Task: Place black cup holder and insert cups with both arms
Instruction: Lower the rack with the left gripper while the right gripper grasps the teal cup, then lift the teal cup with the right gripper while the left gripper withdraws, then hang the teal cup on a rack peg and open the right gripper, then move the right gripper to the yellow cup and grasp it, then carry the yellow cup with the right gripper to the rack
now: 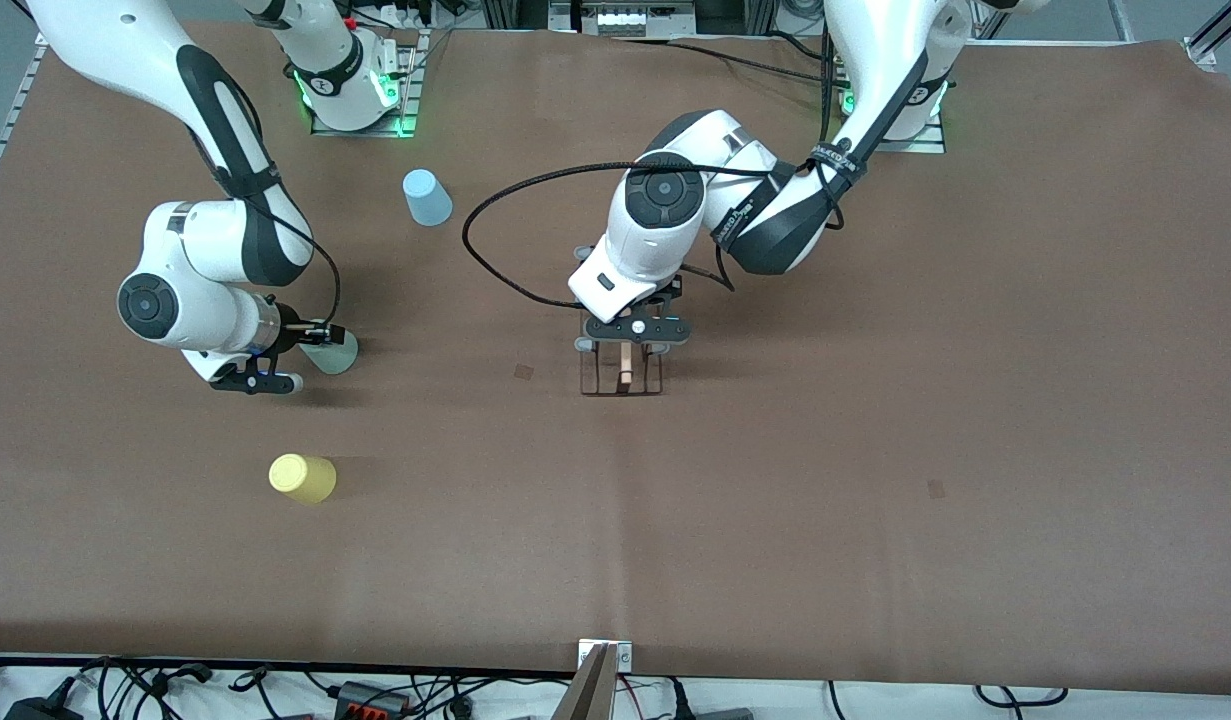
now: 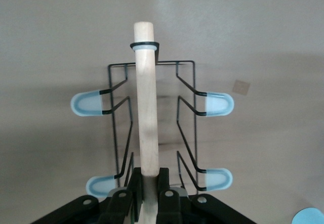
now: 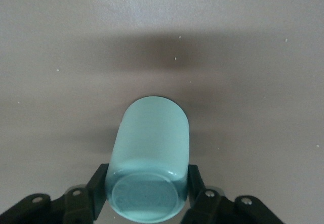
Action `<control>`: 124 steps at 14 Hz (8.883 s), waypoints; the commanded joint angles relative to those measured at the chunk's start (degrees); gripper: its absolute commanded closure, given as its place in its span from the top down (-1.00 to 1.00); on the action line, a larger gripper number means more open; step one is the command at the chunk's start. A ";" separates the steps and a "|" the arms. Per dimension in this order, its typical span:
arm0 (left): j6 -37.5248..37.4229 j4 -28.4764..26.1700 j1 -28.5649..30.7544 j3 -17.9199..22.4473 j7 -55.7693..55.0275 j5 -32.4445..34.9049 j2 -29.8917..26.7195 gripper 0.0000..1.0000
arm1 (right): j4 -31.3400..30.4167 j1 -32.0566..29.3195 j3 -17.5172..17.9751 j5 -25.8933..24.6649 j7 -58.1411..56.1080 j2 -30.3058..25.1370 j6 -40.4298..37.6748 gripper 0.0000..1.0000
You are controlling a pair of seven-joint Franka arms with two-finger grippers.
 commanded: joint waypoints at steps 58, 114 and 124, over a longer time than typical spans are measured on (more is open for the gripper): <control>-9.70 -20.36 27.24 10.46 36.95 1.09 -31.56 1.00 | 27.51 38.58 0.09 14.64 28.68 8.43 -27.21 0.99; -22.79 -6.48 31.20 9.23 39.41 1.35 -24.08 1.00 | 47.12 29.15 -7.38 10.43 19.02 12.30 -29.24 -0.54; -14.53 -17.19 27.77 11.25 35.81 1.35 -31.02 1.00 | 46.67 36.11 -7.38 11.04 24.40 14.84 -28.19 -0.54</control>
